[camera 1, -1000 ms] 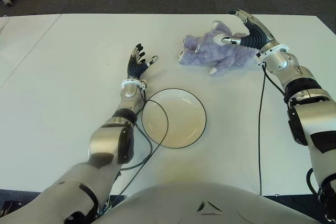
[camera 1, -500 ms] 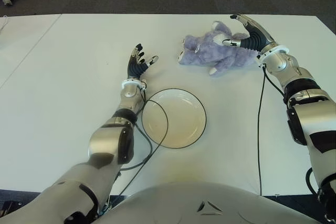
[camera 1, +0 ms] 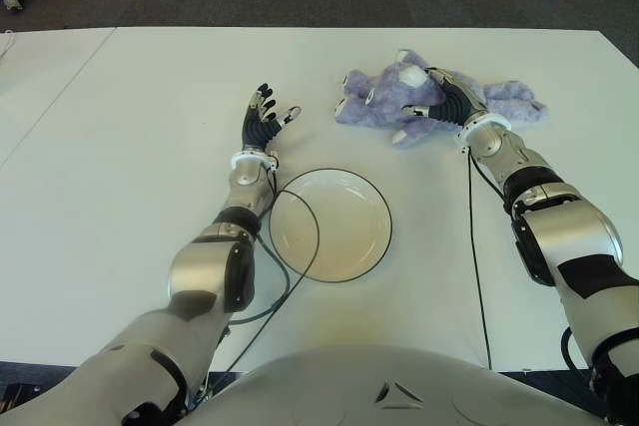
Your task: Put the doll into the plate.
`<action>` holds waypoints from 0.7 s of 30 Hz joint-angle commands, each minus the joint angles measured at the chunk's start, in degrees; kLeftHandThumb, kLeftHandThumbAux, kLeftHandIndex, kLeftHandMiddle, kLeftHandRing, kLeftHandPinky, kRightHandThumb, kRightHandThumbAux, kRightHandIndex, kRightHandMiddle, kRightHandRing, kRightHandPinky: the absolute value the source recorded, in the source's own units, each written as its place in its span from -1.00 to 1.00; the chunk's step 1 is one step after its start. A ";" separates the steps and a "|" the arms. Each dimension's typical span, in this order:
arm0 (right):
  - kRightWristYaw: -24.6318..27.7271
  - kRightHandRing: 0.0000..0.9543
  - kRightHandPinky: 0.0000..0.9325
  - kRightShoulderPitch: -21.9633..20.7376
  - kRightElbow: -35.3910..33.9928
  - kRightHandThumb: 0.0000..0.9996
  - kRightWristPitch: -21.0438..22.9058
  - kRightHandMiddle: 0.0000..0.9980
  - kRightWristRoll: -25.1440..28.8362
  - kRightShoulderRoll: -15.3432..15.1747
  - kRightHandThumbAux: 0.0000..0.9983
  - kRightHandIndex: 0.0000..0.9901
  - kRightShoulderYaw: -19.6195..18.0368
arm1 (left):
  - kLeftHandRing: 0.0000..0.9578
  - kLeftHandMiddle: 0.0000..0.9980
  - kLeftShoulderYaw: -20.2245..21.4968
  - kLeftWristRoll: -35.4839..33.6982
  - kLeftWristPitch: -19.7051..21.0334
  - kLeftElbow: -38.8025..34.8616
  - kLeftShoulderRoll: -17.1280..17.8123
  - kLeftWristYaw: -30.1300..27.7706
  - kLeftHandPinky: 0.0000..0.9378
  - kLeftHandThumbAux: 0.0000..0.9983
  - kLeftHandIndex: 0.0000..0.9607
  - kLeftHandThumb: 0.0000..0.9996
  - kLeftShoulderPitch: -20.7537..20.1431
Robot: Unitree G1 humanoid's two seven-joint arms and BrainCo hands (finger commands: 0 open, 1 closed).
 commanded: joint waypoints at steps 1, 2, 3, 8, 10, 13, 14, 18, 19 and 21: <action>3.88 -1.00 -1.00 1.82 1.86 -0.62 4.09 -1.00 -0.20 2.02 0.14 -0.71 0.22 | -0.73 -0.76 0.14 -0.37 7.81 5.25 -1.69 0.50 -0.63 0.50 -0.93 -1.00 7.55; 4.24 -1.00 -1.00 1.79 1.92 -0.61 4.70 -1.00 0.03 2.09 0.14 -0.71 -0.02 | -0.73 -0.76 0.19 -0.43 7.81 5.25 -1.70 0.54 -0.62 0.50 -0.93 -1.00 7.53; 4.50 -1.00 -1.00 1.78 1.96 -0.57 5.16 -1.00 0.18 2.15 0.17 -0.70 -0.20 | -0.71 -0.75 0.22 -0.47 7.81 5.25 -1.70 0.57 -0.62 0.51 -0.92 -1.00 7.51; 5.77 -1.00 -1.00 1.50 2.11 -0.45 7.85 -1.00 1.25 2.57 0.25 -0.65 -1.45 | -0.72 -0.76 0.27 -0.50 7.57 5.23 -1.64 0.36 -0.66 0.50 -0.91 -1.00 7.49; 5.82 -1.00 -1.00 1.49 2.07 -0.43 8.15 -1.00 1.31 2.64 0.26 -0.63 -1.57 | -0.72 -0.77 0.29 -0.53 7.54 5.23 -1.62 0.27 -0.67 0.50 -0.91 -1.00 7.51; 5.13 -1.00 -1.00 1.83 2.02 -0.38 8.65 -1.00 1.13 2.85 0.28 -0.60 -1.65 | -0.73 -0.77 0.12 -0.37 7.48 5.22 -1.65 0.28 -0.68 0.49 -0.92 -1.00 7.59; 4.70 -1.00 -1.00 2.10 2.01 -0.37 8.89 -1.00 1.06 3.05 0.29 -0.59 -1.68 | -0.74 -0.78 0.07 -0.30 7.48 5.25 -1.62 0.27 -0.69 0.49 -0.92 -1.00 7.65; 3.93 -1.00 -1.00 2.61 2.01 -0.32 9.52 -1.00 0.93 3.57 0.32 -0.56 -1.87 | -0.73 -0.77 -0.13 -0.05 7.38 5.25 -1.62 0.57 -0.69 0.47 -0.93 -1.00 7.51; 3.78 -1.00 -1.00 2.68 2.02 -0.31 9.65 -1.00 0.90 3.67 0.32 -0.56 -1.90 | -0.73 -0.77 -0.27 0.10 7.32 5.24 -1.63 0.69 -0.69 0.47 -0.93 -1.00 7.48; 3.64 -1.00 -1.00 2.75 2.02 -0.31 9.79 -1.00 0.85 3.78 0.32 -0.55 -1.96 | -0.74 -0.78 -0.41 0.27 7.27 5.24 -1.64 0.82 -0.70 0.47 -0.93 -1.00 7.44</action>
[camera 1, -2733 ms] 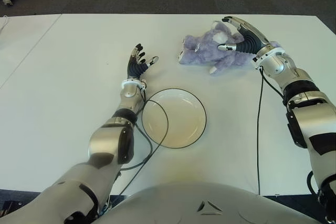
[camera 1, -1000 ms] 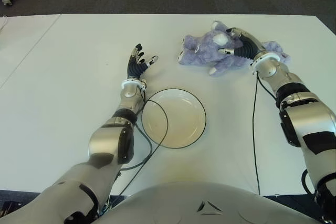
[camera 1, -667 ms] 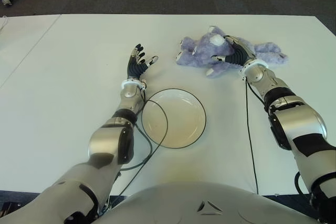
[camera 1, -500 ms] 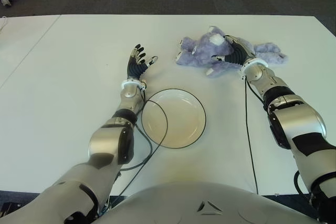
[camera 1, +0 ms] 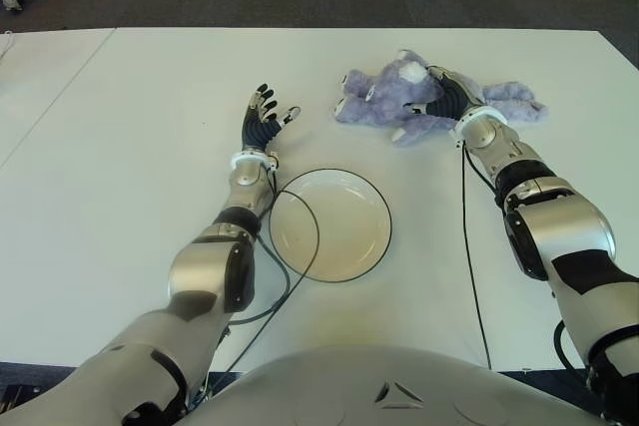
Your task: Put the doll into the plate.
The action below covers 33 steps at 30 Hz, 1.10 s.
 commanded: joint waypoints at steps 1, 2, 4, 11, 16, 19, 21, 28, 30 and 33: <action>1.38 -1.00 -1.00 3.99 2.25 -0.31 3.71 -1.00 -0.43 1.96 0.32 -0.55 0.40 | -0.74 -0.78 -0.53 0.35 7.31 5.25 -1.63 0.76 -0.70 0.46 -0.93 -1.00 7.37; 1.26 -1.00 -1.00 4.04 2.26 -0.30 3.83 -1.00 -0.48 2.08 0.33 -0.55 0.42 | -0.74 -0.78 -0.51 0.31 7.40 5.26 -1.62 0.65 -0.70 0.46 -0.93 -1.00 7.34; 1.12 -1.00 -1.00 4.10 2.26 -0.30 3.96 -1.00 -0.55 2.21 0.34 -0.55 0.45 | -0.74 -0.78 -0.49 0.26 7.50 5.27 -1.60 0.53 -0.70 0.47 -0.94 -1.00 7.31; -1.25 -0.87 -0.81 4.33 2.24 -0.27 3.71 -0.86 -1.99 2.86 0.46 -0.52 1.83 | -0.72 -0.75 0.11 -0.44 8.19 5.33 -1.70 -0.17 -0.67 0.50 -0.92 -1.00 7.13; -3.09 -0.05 0.01 4.32 2.40 0.37 4.20 -0.21 -3.31 3.52 0.45 -0.17 3.18 | -0.72 -0.76 0.14 -0.44 7.70 5.29 -1.77 -0.07 -0.68 0.51 -0.92 -1.00 7.06; -4.88 0.39 0.54 4.29 2.49 0.41 4.75 0.29 -4.49 3.80 0.43 -0.14 4.49 | -0.74 -0.77 0.18 -0.46 7.65 5.26 -1.82 0.00 -0.69 0.50 -0.93 -1.00 7.01; -5.35 0.42 0.57 4.29 2.52 0.41 4.88 0.33 -4.73 3.88 0.43 -0.14 4.86 | -0.74 -0.77 0.20 -0.48 7.68 5.26 -1.83 0.02 -0.69 0.50 -0.93 -1.00 7.00; -6.30 0.56 0.66 3.85 2.52 0.42 5.95 0.50 -7.54 4.39 0.43 -0.12 8.54 | -0.70 -0.74 0.07 -0.30 7.46 5.23 -2.13 0.98 -0.65 0.47 -0.91 -1.00 7.19; -6.09 0.57 0.67 3.60 2.52 0.42 5.89 0.51 -8.14 4.17 0.43 -0.12 9.41 | -0.70 -0.73 0.13 -0.37 7.61 5.23 -2.21 1.02 -0.65 0.47 -0.91 -1.00 7.19; -5.37 0.62 0.72 2.67 2.37 0.43 5.19 0.55 -8.78 3.47 0.43 -0.11 10.51 | -0.68 -0.73 0.29 -0.58 7.84 5.23 -2.32 1.08 -0.64 0.46 -0.92 -1.00 7.16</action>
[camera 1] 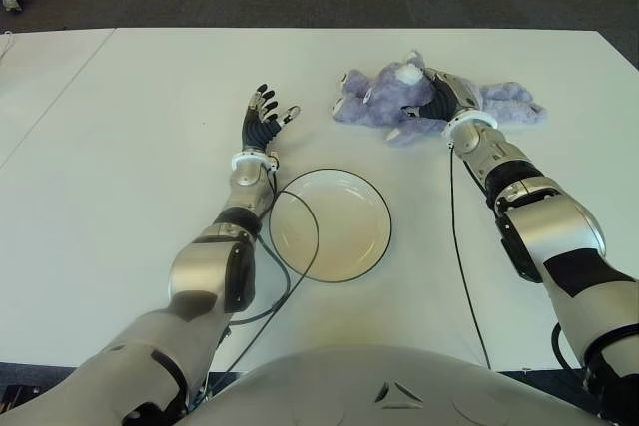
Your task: Put the doll into the plate.
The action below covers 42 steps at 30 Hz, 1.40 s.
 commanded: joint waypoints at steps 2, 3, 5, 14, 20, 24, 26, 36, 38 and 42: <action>4.54 0.64 0.73 2.40 2.20 0.43 0.42 0.57 -3.17 0.64 0.43 -0.11 3.55 | -0.67 -0.72 0.30 -0.59 7.90 5.23 -2.23 0.92 -0.62 0.45 -0.92 -1.00 7.14; 4.84 0.65 0.73 1.92 2.07 0.43 -0.11 0.58 -3.09 0.27 0.43 -0.11 3.71 | -0.65 -0.71 0.35 -0.63 7.94 5.24 -2.25 0.99 -0.60 0.45 -0.91 -1.00 7.14; 5.18 0.66 0.73 1.38 1.86 0.43 -0.95 0.58 -2.91 -0.31 0.43 -0.11 3.92 | -0.65 -0.70 0.40 -0.66 7.97 5.24 -2.30 1.09 -0.60 0.45 -0.91 -1.00 7.13; 5.91 0.73 0.81 -0.25 -0.48 0.44 -10.24 0.63 -0.63 -5.78 0.42 -0.11 2.55 | -0.67 -0.71 -0.13 -0.06 6.58 5.17 -2.47 1.12 -0.66 0.44 -0.89 -1.00 7.20; 5.58 0.73 0.78 -1.03 -2.18 0.44 -16.42 0.63 1.52 -9.12 0.42 -0.11 0.27 | -0.69 -0.71 -0.44 0.18 6.52 5.14 -2.52 1.03 -0.67 0.43 -0.87 -1.00 6.94; 4.27 0.74 0.80 -2.15 -3.66 0.44 -20.16 0.65 1.89 -11.49 0.42 -0.11 -0.70 | -0.69 -0.71 -0.54 0.22 6.54 5.12 -2.56 1.02 -0.69 0.42 -0.87 -1.00 6.75; 3.33 0.78 0.85 -2.90 -4.76 0.43 -22.21 0.68 1.86 -12.92 0.42 -0.11 -1.25 | -0.72 -0.73 -0.54 0.18 6.54 5.09 -2.62 0.91 -0.72 0.41 -0.90 -1.00 6.62; 3.34 0.80 0.83 -3.75 -7.87 0.42 -26.97 0.71 3.84 -17.21 0.43 -0.11 -4.70 | -0.75 -0.77 -0.09 -0.36 6.70 5.07 -2.79 0.53 -0.71 0.43 -0.93 -1.00 6.32; 3.53 0.81 0.83 -3.36 -9.51 0.42 -28.10 0.73 4.57 -18.19 0.43 -0.11 -5.51 | -0.74 -0.77 -0.22 -0.21 6.46 5.05 -2.83 0.81 -0.69 0.43 -0.94 -1.00 6.39; 4.50 0.83 0.87 -1.35 -14.95 0.42 -29.92 0.73 6.24 -19.72 0.43 -0.11 -7.48 | -0.72 -0.75 -0.37 -0.01 6.43 5.04 -2.74 1.10 -0.67 0.45 -0.95 -1.00 6.43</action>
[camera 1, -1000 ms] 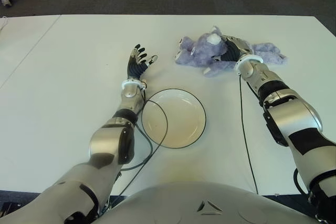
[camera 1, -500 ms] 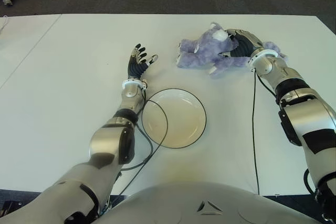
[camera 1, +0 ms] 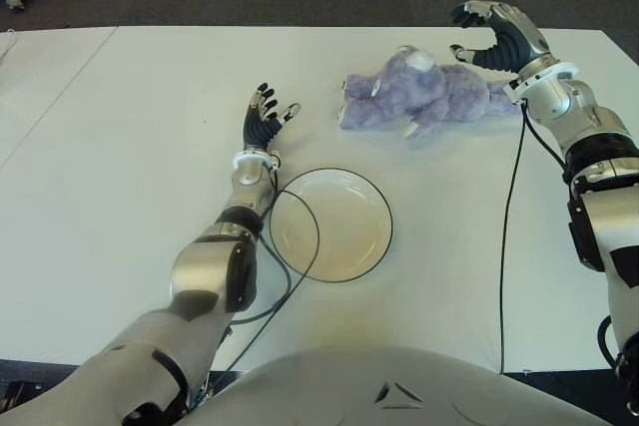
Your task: Put the doll into the plate.
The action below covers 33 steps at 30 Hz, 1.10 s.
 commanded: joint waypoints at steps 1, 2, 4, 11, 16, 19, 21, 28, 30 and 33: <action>1.40 0.83 0.87 2.30 -5.98 0.42 -2.37 0.73 2.12 -1.78 0.43 -0.11 -2.17 | -0.71 -0.75 -0.31 -0.03 6.46 5.06 -2.28 0.44 -0.66 0.45 -0.95 -1.00 6.71; 1.59 0.83 0.88 2.63 -6.84 0.42 -2.42 0.73 2.35 -2.05 0.43 -0.11 -2.51 | -0.71 -0.75 -0.27 -0.07 6.41 5.05 -2.30 0.36 -0.66 0.45 -0.95 -1.00 6.70; 1.73 0.83 0.88 3.26 -8.29 0.42 -2.42 0.73 2.56 -2.47 0.43 -0.11 -3.11 | -0.71 -0.74 -0.21 -0.15 6.37 5.05 -2.34 0.21 -0.66 0.45 -0.95 -1.00 6.68; 0.50 0.82 0.87 7.74 -16.71 0.42 -3.24 0.72 2.99 -4.40 0.42 -0.11 -5.99 | -0.70 -0.72 -0.04 -0.28 6.62 5.15 -2.28 -0.05 -0.67 0.43 -0.92 -1.00 6.68; 1.66 0.83 0.87 10.99 -22.10 0.42 -2.87 0.73 4.07 -4.83 0.42 -0.11 -8.13 | -0.71 -0.74 -0.39 0.12 6.57 5.12 -2.07 0.24 -0.67 0.43 -0.94 -1.00 6.65; 3.67 0.83 0.87 13.31 -26.57 0.42 -2.35 0.74 6.02 -5.18 0.42 -0.11 -9.62 | -0.70 -0.73 -0.56 0.31 6.80 5.14 -1.91 0.32 -0.65 0.43 -0.95 -1.00 6.60; 5.49 0.83 0.87 14.49 -29.11 0.42 -1.68 0.74 7.69 -5.22 0.42 -0.11 -10.61 | -0.69 -0.72 -0.50 0.21 6.77 5.12 -1.90 0.23 -0.63 0.43 -0.95 -1.00 6.58; 8.70 0.85 0.88 16.82 -34.59 0.42 0.12 0.76 10.04 -4.99 0.43 -0.11 -12.95 | -0.69 -0.71 0.50 -0.81 7.80 5.26 -2.02 -0.68 -0.69 0.39 -0.92 -1.00 6.24; 8.63 0.85 0.87 16.97 -35.17 0.41 0.20 0.76 9.52 -4.87 0.43 -0.11 -13.21 | -0.70 -0.72 0.41 -0.69 7.27 5.22 -2.05 -0.63 -0.70 0.41 -0.92 -1.00 6.31; 9.44 0.84 0.87 16.98 -35.12 0.41 -0.14 0.76 8.94 -4.72 0.43 -0.11 -12.96 | -0.72 -0.74 -0.05 -0.30 6.19 4.99 -2.24 -0.22 -0.70 0.40 -0.94 -1.00 6.57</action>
